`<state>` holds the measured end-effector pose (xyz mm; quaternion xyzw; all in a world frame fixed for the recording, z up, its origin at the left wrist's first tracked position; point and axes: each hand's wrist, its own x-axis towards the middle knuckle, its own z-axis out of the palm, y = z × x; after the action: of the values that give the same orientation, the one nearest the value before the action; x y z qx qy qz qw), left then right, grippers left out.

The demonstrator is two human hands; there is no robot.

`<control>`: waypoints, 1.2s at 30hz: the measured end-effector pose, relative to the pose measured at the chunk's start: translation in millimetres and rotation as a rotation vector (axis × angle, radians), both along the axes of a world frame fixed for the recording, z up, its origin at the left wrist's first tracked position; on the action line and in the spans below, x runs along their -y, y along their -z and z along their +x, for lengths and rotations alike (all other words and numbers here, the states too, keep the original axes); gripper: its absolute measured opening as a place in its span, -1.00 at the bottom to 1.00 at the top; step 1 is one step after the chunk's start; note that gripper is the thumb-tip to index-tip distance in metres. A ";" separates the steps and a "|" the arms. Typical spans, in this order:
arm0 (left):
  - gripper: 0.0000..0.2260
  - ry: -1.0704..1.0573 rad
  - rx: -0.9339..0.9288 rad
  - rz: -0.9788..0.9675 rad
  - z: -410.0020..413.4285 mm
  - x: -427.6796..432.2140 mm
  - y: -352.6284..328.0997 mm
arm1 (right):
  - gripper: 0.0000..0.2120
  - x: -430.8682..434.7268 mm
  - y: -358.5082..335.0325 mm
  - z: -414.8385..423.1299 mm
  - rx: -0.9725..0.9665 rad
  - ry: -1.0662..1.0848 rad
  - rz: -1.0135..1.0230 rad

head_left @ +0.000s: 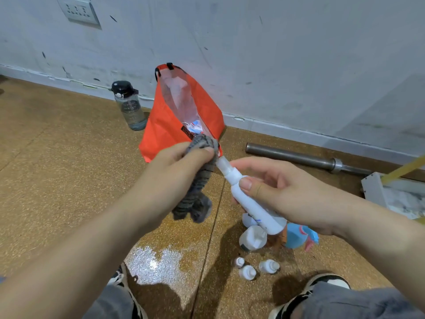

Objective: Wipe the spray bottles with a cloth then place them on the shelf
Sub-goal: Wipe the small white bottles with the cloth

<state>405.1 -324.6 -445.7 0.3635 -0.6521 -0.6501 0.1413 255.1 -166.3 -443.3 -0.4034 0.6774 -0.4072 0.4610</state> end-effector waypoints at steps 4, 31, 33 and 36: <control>-0.78 0.028 -0.038 0.148 -2.3 -7.8 2.5 | -0.73 0.9 -2.4 1.9 0.310 0.022 0.039; -0.90 0.083 -0.279 -0.129 -3.2 -18.1 25.6 | -0.67 13.6 6.5 10.2 0.489 0.237 0.025; -0.89 -0.003 -0.260 -0.054 -5.1 -17.4 23.0 | -0.71 15.8 3.7 6.8 0.425 0.210 0.033; -0.73 -0.075 -0.221 0.165 -7.0 -22.0 11.3 | -0.71 16.7 1.6 6.0 0.393 0.168 0.027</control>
<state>398.1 -302.5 -457.0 0.3244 -0.5628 -0.7319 0.2060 261.2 -183.0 -444.9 -0.2520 0.6112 -0.5060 0.5540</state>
